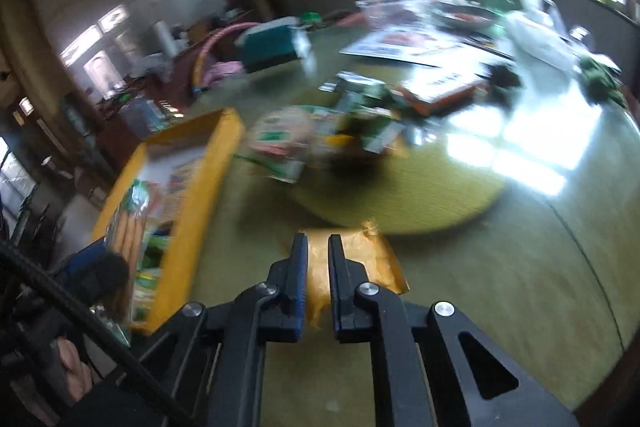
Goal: Organize snacks
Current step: 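Carry the gold foil pack and round cracker pack with both tools over the tray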
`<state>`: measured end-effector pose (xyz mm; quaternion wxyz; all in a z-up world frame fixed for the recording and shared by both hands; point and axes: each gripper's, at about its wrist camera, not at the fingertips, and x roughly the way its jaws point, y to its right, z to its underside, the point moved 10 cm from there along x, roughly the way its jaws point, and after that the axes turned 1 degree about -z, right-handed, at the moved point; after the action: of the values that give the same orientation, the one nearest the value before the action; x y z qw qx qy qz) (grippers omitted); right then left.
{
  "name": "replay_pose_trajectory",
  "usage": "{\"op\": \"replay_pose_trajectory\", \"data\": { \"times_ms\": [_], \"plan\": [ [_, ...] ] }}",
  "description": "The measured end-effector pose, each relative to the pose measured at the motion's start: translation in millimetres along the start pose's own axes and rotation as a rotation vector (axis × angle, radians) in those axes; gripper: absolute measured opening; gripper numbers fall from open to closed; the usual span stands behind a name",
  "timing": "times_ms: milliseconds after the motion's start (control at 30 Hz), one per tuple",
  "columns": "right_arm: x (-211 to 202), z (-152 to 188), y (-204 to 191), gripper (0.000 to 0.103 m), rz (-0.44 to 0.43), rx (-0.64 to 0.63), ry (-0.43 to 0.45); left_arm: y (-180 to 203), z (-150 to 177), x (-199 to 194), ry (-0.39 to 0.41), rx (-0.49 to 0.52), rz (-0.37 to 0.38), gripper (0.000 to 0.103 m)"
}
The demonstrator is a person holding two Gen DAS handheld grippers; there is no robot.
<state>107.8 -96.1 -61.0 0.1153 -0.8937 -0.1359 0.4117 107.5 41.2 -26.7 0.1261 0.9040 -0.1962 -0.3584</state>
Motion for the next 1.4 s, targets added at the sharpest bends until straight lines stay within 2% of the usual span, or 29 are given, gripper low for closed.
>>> {"op": "replay_pose_trajectory", "data": {
  "times_ms": [33, 100, 167, 233, 267, 300, 333, 467, 567, 633, 700, 933, 1033, 1100, 1200, 1300, 1400],
  "plan": [
    [3, -6, -12, 0.007, -0.016, -0.018, 0.007, -8, -4, -3, 0.003, -0.006, -0.017, 0.076],
    [8, -14, -20, 0.007, 0.023, -0.045, 0.018, -22, -11, -9, 0.015, -0.041, -0.018, 0.076],
    [14, -17, -27, 0.008, -0.024, -0.044, 0.001, -30, -13, -12, 0.019, -0.056, -0.011, 0.076],
    [12, -14, -24, 0.019, -0.016, -0.039, 0.009, -33, -13, -14, 0.029, -0.059, -0.014, 0.076],
    [13, -11, -19, 0.042, -0.001, -0.032, 0.003, -33, -12, -13, 0.028, -0.058, -0.008, 0.076],
    [14, -7, -13, 0.071, 0.006, -0.016, -0.001, -32, -11, -11, 0.025, -0.057, -0.004, 0.076],
    [15, -2, -8, 0.080, 0.010, 0.005, -0.012, -31, -10, -9, 0.021, -0.057, -0.002, 0.076],
    [28, 18, -2, 0.079, 0.033, 0.055, -0.091, -26, -8, -8, 0.018, -0.046, 0.013, 0.076],
    [46, 27, -6, 0.072, 0.048, 0.081, -0.142, -27, -9, -9, 0.022, -0.032, 0.007, 0.076],
    [57, 29, -10, 0.065, 0.077, 0.073, -0.160, -32, -11, -14, 0.029, -0.036, 0.000, 0.076],
    [64, 30, -9, 0.047, 0.142, 0.052, -0.160, -41, -15, -21, 0.040, -0.044, -0.015, 0.076],
    [69, 27, -17, 0.044, 0.194, -0.037, -0.150, -86, -37, -49, 0.104, -0.082, -0.093, 0.076],
    [62, 18, -20, 0.044, 0.140, -0.011, -0.123, -108, -49, -50, 0.118, -0.089, -0.130, 0.076],
    [48, 1, -39, 0.044, 0.088, -0.036, -0.060, -119, -56, -45, 0.107, -0.093, -0.150, 0.076],
    [36, -20, -76, 0.044, -0.014, -0.089, -0.020, -134, -73, -33, 0.098, -0.090, -0.157, 0.076],
    [43, -45, -115, 0.044, -0.105, -0.132, -0.012, -148, -90, -17, 0.079, -0.098, -0.159, 0.076],
    [61, -67, -139, 0.044, -0.121, -0.162, -0.001, -162, -101, 4, 0.053, -0.086, -0.189, 0.076]
  ]
}}
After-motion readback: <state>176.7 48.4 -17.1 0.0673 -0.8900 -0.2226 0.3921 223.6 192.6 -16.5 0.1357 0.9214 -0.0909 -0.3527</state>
